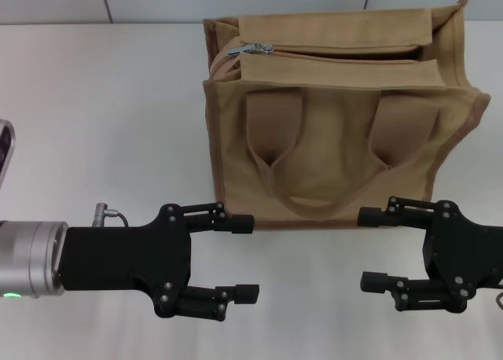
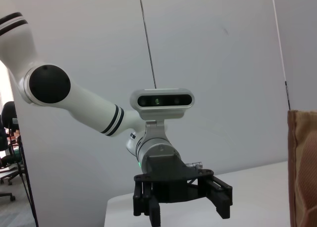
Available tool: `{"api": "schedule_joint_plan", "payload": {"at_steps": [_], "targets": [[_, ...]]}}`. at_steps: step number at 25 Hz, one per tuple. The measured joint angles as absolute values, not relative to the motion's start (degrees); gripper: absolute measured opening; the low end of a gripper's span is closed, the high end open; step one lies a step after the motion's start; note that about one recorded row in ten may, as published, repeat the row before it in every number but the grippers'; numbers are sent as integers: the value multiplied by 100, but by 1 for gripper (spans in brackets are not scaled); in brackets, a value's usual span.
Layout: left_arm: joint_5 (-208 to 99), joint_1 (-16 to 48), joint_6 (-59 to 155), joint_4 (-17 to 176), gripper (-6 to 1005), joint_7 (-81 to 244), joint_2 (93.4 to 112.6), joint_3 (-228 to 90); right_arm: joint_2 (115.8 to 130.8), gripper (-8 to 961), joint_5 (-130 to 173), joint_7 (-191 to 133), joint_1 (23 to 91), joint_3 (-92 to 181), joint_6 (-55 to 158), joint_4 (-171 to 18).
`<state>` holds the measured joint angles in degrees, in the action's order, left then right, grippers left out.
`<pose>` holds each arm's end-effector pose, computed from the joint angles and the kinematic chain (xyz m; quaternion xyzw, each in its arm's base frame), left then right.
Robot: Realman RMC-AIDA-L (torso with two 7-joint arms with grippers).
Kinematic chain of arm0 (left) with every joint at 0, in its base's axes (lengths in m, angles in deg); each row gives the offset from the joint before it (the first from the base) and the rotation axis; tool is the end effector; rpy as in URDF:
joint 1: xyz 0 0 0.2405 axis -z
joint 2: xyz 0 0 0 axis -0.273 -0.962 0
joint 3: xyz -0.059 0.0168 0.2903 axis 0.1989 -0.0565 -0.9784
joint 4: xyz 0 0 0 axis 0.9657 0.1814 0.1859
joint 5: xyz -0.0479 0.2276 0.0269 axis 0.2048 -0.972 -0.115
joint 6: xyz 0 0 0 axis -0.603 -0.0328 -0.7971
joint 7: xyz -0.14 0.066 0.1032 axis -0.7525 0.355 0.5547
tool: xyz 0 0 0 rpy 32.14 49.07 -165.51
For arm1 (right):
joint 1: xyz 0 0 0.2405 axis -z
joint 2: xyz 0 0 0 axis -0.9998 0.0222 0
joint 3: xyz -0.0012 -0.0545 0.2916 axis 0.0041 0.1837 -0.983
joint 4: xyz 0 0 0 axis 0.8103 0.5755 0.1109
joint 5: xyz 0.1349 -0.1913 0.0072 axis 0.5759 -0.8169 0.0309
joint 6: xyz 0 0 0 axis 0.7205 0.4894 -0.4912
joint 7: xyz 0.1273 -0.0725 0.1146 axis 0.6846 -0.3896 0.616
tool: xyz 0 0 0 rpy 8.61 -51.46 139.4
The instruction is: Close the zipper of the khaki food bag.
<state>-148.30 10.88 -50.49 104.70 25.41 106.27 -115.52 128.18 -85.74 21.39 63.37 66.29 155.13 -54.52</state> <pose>-0.2704 0.2898 -0.0843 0.9393 0.0588 0.3378 0.0159 0.3006 0.2780 -0.0558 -0.9293 0.0866 0.3573 0.0355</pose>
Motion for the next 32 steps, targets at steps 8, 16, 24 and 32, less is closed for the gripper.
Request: {"api": "schedule_joint_plan", "payload": {"at_steps": [8,16,24,32], "targets": [[-14830,1092,-5052,10471,805,2549,10627,-11552,12818,758,-8574,2139,6323,6622,15512,-5452],[-14785,1007,-5004,10484,800,2554,10624,-11265,12818,758,-8574,2139,6324,6621,15512,-5451],[-14772,734,-4715,10478,795,2767,10630,-9783,12818,757,-8574,2139,6325,6621,15512,-5451],[-14772,662,-4274,10342,794,3066,10650,-9094,12818,757,-8574,2139,6334,6622,15512,-5449]]}}
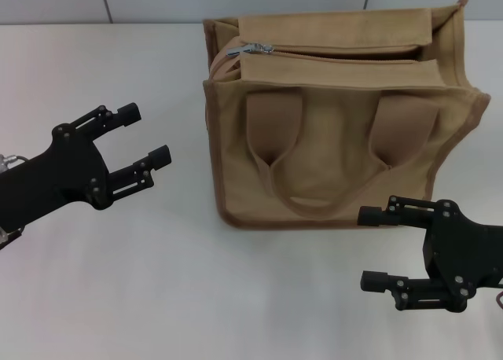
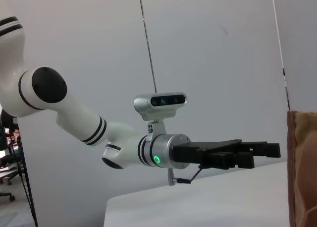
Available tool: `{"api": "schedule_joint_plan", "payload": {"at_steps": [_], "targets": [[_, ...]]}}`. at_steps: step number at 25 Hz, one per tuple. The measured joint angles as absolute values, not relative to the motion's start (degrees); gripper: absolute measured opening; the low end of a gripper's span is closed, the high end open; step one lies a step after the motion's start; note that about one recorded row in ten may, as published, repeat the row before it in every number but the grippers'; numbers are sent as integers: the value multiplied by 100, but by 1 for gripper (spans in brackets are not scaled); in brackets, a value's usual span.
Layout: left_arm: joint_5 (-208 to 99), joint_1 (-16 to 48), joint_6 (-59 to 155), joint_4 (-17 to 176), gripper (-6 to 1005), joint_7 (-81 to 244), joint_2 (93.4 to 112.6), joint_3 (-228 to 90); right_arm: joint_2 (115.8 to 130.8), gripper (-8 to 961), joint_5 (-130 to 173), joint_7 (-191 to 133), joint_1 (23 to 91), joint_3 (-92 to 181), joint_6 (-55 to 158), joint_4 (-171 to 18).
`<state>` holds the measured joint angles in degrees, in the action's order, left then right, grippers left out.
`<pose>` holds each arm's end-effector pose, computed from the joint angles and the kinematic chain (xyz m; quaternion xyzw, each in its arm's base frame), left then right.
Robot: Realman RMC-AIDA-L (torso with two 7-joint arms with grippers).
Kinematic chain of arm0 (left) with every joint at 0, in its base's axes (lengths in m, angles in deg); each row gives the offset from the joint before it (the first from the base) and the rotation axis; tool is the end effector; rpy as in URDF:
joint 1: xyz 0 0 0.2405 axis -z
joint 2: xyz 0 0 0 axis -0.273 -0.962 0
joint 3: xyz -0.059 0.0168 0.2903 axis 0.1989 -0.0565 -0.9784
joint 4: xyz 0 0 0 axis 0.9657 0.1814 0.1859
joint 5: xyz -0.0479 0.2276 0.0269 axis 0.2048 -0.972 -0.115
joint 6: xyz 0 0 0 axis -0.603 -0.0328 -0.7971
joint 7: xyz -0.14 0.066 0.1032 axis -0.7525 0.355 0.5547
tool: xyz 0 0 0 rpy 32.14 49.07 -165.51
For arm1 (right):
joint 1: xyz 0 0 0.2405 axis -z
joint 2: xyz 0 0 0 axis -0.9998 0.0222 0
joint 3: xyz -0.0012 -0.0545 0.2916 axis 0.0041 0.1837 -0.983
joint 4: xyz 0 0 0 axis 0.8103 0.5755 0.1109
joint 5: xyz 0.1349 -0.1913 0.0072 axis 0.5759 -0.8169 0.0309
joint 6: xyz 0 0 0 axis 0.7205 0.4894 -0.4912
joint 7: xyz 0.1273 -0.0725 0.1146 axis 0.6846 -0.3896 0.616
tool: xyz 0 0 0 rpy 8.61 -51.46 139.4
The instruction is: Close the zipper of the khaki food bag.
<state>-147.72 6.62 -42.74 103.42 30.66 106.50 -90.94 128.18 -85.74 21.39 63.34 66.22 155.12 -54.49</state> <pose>-0.3236 0.3274 -0.0347 -0.8864 -0.1247 -0.3721 0.2457 0.3005 0.2783 -0.0556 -0.9293 0.0863 0.3573 0.0361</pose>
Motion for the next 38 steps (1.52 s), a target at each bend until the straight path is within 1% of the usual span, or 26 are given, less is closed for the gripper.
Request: {"api": "schedule_joint_plan", "payload": {"at_steps": [9,16,20,38], "targets": [[-14771,794,-4072,10311,795,3141,10662,-9069,12818,757,-8561,2140,6352,6612,15512,-5452],[-14767,1234,-3449,9970,794,3181,10665,-9070,12812,757,-8517,2139,6350,6613,15517,-5448],[-14767,1678,-3003,9663,795,3365,10674,-9097,12794,757,-8504,2140,6361,6613,15521,-5452],[-14775,1904,-2892,9583,672,3378,10685,-9100,12774,756,-8486,2139,6376,6551,15521,-5452]]}}
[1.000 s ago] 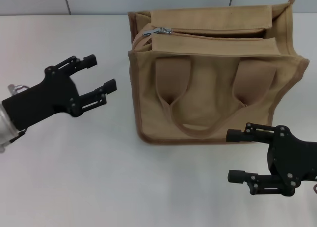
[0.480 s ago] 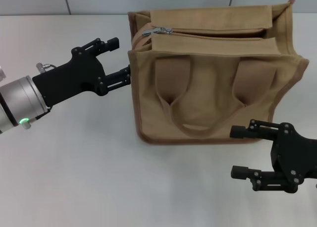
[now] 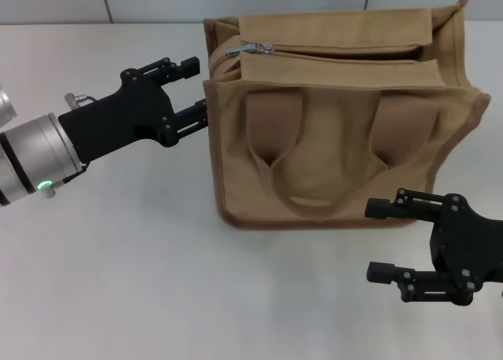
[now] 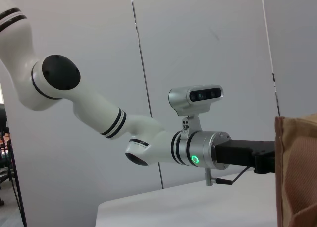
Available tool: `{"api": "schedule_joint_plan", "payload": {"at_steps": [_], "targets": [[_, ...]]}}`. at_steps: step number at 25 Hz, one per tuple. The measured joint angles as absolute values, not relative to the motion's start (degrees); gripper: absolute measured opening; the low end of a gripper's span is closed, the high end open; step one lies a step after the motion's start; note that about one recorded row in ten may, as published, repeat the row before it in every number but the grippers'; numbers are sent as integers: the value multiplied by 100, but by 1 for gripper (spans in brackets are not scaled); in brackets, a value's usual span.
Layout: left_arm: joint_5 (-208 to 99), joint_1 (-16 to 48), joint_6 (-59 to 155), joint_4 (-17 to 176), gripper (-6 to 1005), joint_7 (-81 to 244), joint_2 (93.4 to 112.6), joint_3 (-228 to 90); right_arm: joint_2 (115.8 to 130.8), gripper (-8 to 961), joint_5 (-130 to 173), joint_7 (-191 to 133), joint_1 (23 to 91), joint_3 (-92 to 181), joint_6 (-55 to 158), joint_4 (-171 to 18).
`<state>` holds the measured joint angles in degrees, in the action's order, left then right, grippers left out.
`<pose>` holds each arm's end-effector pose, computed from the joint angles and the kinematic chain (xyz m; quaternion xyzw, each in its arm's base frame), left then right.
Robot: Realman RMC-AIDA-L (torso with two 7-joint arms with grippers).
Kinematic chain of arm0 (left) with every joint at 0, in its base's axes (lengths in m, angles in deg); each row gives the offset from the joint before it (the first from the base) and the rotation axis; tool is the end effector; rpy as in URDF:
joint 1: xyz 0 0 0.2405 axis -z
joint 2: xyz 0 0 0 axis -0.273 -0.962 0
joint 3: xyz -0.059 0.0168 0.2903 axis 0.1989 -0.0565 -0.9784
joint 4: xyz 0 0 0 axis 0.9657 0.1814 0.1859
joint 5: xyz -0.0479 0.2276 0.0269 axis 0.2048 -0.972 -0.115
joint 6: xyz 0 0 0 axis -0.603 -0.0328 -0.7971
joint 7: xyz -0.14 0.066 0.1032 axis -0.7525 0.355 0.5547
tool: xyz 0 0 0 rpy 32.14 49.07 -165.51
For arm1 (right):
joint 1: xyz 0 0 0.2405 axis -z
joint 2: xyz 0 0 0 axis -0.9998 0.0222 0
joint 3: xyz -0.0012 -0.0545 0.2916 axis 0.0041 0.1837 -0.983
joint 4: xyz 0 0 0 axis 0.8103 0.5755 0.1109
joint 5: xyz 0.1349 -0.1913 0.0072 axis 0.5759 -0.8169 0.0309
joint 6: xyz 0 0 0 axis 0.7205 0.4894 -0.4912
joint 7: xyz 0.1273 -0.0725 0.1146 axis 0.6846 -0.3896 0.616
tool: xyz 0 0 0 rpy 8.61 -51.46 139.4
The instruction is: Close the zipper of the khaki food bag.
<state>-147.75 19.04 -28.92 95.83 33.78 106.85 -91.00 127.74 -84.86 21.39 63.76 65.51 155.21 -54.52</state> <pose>-0.2758 0.4036 -0.0718 -0.8978 -0.1067 -0.3428 0.2551 0.3034 0.2799 -0.0497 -0.9266 0.0884 0.3620 0.0495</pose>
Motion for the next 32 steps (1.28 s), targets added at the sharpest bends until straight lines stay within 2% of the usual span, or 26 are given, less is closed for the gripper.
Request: {"api": "schedule_joint_plan", "payload": {"at_steps": [5,11,14,20,32], "targets": [[-14795,1936,-2896,9527,638,3599,10688,-9198,12786,756,-8486,2140,6377,6551,15521,-5448],[-14782,1966,-2921,9435,420,3753,10690,-9181,12794,756,-8486,2140,6377,6551,15521,-5444],[-14777,1994,-2934,9433,185,3753,10689,-9179,12793,756,-8486,2139,6382,6551,15521,-5443],[-14771,2001,-3043,9433,63,3734,10689,-9157,12785,756,-8486,2139,6386,6551,15524,-5450],[-14403,1909,-3719,9477,63,3742,10663,-9116,12769,755,-8203,2145,6386,6543,15814,-5450]]}}
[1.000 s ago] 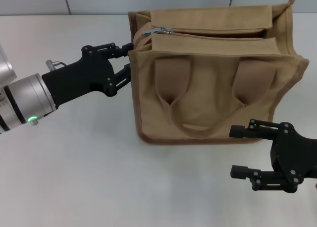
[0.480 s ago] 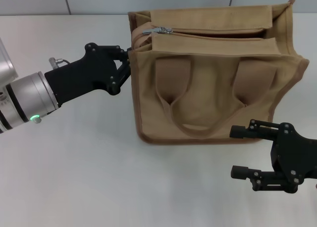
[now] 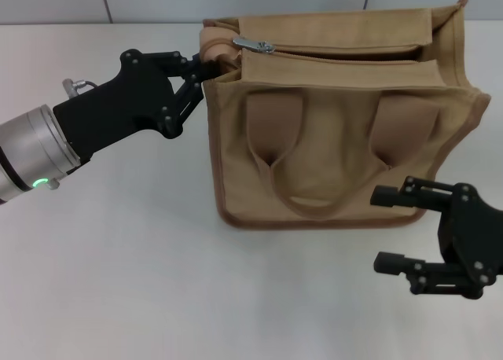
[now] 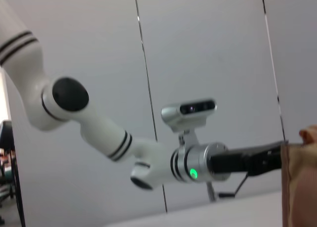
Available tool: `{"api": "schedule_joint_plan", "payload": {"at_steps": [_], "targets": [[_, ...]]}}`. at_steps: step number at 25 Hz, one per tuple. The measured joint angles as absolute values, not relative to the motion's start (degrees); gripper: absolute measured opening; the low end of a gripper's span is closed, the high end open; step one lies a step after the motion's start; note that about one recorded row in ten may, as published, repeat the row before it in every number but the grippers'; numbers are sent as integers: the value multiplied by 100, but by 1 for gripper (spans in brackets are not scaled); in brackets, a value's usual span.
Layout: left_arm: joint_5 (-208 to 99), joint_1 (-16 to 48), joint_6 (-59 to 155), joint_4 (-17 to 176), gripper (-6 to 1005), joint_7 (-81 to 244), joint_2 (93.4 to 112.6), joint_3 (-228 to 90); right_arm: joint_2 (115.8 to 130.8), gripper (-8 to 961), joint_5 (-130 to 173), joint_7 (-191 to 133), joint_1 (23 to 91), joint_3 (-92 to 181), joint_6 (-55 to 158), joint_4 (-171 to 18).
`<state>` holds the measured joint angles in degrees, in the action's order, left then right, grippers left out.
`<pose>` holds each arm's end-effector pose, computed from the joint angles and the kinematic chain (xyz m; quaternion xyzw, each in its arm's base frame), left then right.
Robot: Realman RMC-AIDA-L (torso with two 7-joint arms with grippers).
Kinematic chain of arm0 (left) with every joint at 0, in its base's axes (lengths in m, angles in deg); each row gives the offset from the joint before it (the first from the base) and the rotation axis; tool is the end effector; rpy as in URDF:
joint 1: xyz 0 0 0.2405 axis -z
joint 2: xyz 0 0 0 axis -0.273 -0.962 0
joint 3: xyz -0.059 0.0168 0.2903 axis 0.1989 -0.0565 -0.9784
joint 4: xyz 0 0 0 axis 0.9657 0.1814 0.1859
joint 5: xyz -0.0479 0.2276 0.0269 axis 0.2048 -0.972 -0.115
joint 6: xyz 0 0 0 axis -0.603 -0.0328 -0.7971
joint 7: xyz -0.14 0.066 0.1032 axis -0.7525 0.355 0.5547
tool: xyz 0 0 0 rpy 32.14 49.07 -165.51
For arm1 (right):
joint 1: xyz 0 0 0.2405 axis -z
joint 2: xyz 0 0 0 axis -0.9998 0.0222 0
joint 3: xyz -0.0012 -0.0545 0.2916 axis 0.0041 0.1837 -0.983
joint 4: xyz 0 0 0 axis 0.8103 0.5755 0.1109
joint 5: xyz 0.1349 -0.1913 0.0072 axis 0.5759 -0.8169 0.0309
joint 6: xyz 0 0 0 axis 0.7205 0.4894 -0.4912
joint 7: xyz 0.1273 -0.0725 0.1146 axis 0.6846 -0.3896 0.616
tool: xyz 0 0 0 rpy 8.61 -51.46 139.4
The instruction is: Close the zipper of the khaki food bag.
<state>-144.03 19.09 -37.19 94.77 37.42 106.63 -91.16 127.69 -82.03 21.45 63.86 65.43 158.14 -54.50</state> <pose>-0.2534 0.3911 -0.0592 -0.8804 -0.0553 -0.4045 0.2413 0.2949 0.2785 -0.0405 -0.9151 0.0762 0.3927 0.0507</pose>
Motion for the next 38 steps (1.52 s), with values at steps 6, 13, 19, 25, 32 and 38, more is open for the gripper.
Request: {"api": "schedule_joint_plan", "payload": {"at_steps": [6,13,19,25,32,38], "targets": [[-14352,2031,-4113,9504,63,3765,10669,-9109,12683,755,-7812,2420,6380,6531,16217,-5437],[-14307,2123,-4281,9514,63,3956,10686,-9108,12624,755,-7294,2931,6338,6525,16397,-5415],[-14297,2085,-4279,9521,63,4100,10683,-9108,12590,755,-6974,3933,6184,6479,16335,-5284],[-14256,2021,-4331,9588,63,4209,10666,-9108,12586,755,-6968,5453,5852,6462,16019,-4768],[-14256,2024,-4343,9592,63,4209,10677,-9116,12438,754,-6992,6609,5365,6535,15823,-4439],[-14256,2051,-4347,9561,62,4210,10683,-9118,12307,754,-7101,7856,4804,6900,15505,-3937]]}}
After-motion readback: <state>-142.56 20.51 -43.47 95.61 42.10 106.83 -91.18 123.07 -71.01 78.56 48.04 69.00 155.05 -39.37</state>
